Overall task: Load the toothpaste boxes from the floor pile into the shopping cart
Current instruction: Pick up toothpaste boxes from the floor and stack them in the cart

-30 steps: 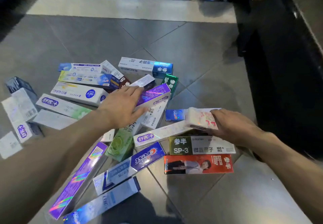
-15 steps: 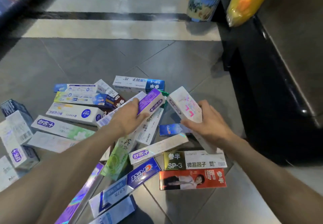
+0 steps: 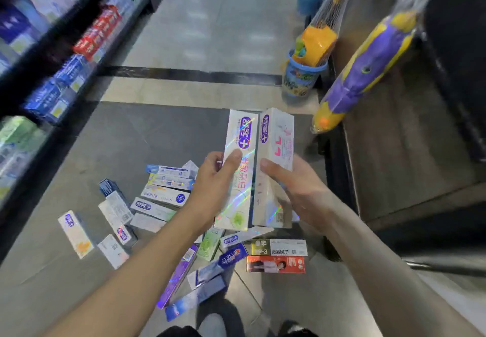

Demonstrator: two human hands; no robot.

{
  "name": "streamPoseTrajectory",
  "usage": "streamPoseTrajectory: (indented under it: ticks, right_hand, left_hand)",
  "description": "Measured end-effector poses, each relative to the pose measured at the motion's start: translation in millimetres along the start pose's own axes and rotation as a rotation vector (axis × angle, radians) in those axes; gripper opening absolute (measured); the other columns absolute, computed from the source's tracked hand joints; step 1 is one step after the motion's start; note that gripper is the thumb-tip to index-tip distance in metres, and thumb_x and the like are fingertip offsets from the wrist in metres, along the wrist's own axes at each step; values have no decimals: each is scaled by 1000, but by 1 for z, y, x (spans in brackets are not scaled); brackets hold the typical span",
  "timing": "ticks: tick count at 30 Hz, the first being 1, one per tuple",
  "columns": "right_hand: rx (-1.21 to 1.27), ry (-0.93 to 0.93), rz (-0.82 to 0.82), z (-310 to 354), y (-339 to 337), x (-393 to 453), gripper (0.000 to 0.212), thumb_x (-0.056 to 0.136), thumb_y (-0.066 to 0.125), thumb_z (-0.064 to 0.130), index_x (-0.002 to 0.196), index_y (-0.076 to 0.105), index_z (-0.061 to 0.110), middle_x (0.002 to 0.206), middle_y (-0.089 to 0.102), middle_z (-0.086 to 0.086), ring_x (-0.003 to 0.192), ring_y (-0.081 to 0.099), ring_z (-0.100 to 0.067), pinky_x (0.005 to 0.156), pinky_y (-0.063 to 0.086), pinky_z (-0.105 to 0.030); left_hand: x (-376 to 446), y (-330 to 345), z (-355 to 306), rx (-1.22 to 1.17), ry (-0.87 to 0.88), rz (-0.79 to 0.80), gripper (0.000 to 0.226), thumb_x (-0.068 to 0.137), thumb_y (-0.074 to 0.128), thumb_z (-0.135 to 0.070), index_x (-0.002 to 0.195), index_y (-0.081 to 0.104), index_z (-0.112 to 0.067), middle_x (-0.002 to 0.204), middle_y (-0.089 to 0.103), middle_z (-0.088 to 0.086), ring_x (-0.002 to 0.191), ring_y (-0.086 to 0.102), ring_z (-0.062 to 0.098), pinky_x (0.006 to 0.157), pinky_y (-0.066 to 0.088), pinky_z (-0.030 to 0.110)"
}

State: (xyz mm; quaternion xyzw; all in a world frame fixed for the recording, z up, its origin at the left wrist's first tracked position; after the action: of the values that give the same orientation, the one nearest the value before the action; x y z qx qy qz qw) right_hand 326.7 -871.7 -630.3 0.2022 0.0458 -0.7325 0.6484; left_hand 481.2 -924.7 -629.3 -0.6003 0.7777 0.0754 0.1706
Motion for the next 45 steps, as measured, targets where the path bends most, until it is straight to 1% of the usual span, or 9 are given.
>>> streamPoseTrajectory:
  ticks: [11, 19, 23, 26, 30, 36, 39, 42, 45]
  right_hand:
    - [-185, -274, -54, 375, 129, -175, 49, 89, 75, 19, 135, 57, 17, 126, 70, -4, 119, 66, -24, 104, 49, -55]
    - [-274, -417, 16, 495, 213, -235, 41, 94, 71, 14, 133, 58, 15, 119, 73, 3, 110, 70, -12, 88, 54, -30]
    - [-264, -426, 119, 506, 250, -240, 53, 91, 75, 24, 139, 53, 15, 125, 71, -2, 114, 69, -21, 93, 56, -44]
    - [-266, -430, 227, 507, 284, -246, 49, 90, 75, 16, 134, 54, 14, 113, 75, 4, 100, 73, -11, 74, 57, -22]
    - [-341, -411, 485, 492, 339, -263, 41, 88, 75, 16, 125, 58, 22, 107, 75, 11, 94, 73, -4, 71, 54, -17]
    - [-467, -303, 984, 423, 434, -342, 46, 89, 76, 19, 130, 58, 22, 116, 73, 9, 104, 71, -9, 87, 56, -33]
    - [-514, -266, 1195, 385, 474, -401, 51, 87, 79, 24, 132, 56, 25, 120, 72, 9, 107, 70, -9, 91, 55, -38]
    - [-551, -208, 1404, 344, 504, -468, 51, 87, 78, 22, 133, 55, 23, 120, 72, 8, 105, 70, -6, 83, 55, -21]
    - [-617, -157, 1597, 301, 525, -541, 50, 88, 76, 22, 132, 54, 25, 116, 72, 11, 103, 69, -4, 81, 54, -19]
  left_hand:
    - [-198, -69, -369, -226, 117, -135, 47, 75, 64, -66, 101, 60, -27, 98, 74, -5, 94, 71, 16, 95, 53, 52]
    - [-264, -134, -488, -275, 196, -224, 31, 97, 64, -40, 108, 59, -12, 94, 75, 0, 92, 73, 19, 84, 57, 39]
    - [-291, -166, -504, -288, 255, -299, 35, 99, 63, -37, 115, 58, -6, 102, 76, 4, 94, 72, 17, 84, 57, 36]
    - [-318, -192, -496, -333, 260, -414, 35, 99, 63, -39, 118, 58, -11, 105, 76, -3, 99, 72, 14, 91, 57, 38]
    - [-377, -227, -465, -437, 244, -692, 30, 99, 62, -36, 114, 59, -10, 83, 76, -14, 81, 72, 4, 72, 56, 21]
    - [-524, -254, -387, -582, 169, -1166, 37, 94, 68, -44, 116, 60, -15, 103, 76, 1, 98, 74, 21, 93, 56, 50]
    - [-605, -254, -348, -638, 153, -1402, 40, 92, 71, -42, 114, 60, -10, 91, 73, -3, 93, 72, 19, 88, 57, 38]
    - [-685, -245, -310, -712, 137, -1602, 29, 96, 65, -33, 112, 60, -9, 88, 72, -4, 80, 71, 6, 68, 55, 19]
    - [-771, -226, -272, -786, 114, -1832, 28, 96, 64, -36, 110, 63, -11, 86, 74, -4, 76, 71, 4, 71, 55, 21]
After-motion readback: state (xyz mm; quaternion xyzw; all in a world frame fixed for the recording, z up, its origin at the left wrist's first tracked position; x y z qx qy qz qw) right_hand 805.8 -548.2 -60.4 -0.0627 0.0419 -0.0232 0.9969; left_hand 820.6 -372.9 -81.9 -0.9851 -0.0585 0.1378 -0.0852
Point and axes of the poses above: each hand's wrist, its own x-axis towards the middle knuckle, its own y-axis out of the palm, z = x × y, the point moved 8 cm from there along x, towards the middle knuckle
